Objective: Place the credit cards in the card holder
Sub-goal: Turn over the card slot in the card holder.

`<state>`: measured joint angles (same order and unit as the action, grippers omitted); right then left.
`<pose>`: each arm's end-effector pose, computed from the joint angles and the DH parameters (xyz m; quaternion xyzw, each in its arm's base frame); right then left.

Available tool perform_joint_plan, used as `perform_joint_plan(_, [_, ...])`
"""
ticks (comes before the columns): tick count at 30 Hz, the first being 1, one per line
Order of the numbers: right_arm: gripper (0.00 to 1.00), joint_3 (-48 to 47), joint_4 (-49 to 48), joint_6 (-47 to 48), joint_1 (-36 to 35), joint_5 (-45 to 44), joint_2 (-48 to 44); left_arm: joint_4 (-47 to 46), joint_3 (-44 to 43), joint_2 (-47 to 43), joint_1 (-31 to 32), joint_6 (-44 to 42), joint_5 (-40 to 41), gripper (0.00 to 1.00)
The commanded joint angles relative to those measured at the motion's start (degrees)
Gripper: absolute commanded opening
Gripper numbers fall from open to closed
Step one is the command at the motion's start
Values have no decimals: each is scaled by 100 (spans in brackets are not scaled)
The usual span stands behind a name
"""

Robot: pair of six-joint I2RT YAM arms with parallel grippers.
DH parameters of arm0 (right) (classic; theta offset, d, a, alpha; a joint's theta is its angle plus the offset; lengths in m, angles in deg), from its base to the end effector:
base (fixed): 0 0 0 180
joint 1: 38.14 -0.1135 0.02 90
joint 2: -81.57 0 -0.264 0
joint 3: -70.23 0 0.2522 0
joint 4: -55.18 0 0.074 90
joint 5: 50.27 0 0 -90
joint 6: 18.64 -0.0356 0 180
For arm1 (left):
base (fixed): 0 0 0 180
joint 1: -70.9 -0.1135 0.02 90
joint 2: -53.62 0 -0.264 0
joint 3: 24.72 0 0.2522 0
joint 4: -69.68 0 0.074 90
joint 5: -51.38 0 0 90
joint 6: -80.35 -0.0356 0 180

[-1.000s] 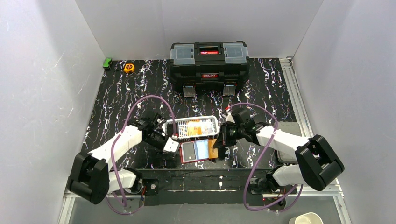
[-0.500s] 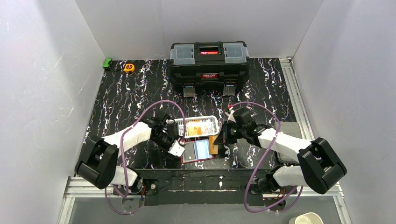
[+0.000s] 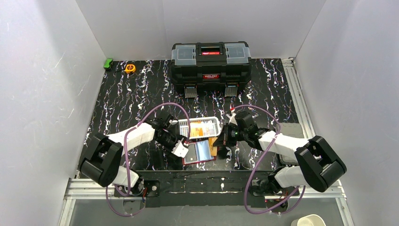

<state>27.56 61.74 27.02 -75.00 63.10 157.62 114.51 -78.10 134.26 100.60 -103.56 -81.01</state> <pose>0.1906 0.1605 0.1625 -0.0276 0.8910 0.4090 0.1952 0.1897 -0.1358 0.1630 0.8383 0.3855 -0.2254 0.3127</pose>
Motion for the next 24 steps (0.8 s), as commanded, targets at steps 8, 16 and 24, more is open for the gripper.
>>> perform_joint_plan(8, [1, 160, -1422, -346, -78, 872, 234, -47, 185, -65, 151, -144, -85, 52])
perform_joint_plan(16, [1, -443, -1317, -154, -392, 1274, 911, 469, -13, -346, 143, 13, -28, 50])
perform_joint_plan(24, [1, -1211, -476, 361, -708, 1162, 1785, 322, 240, -1076, 80, 77, 341, 43])
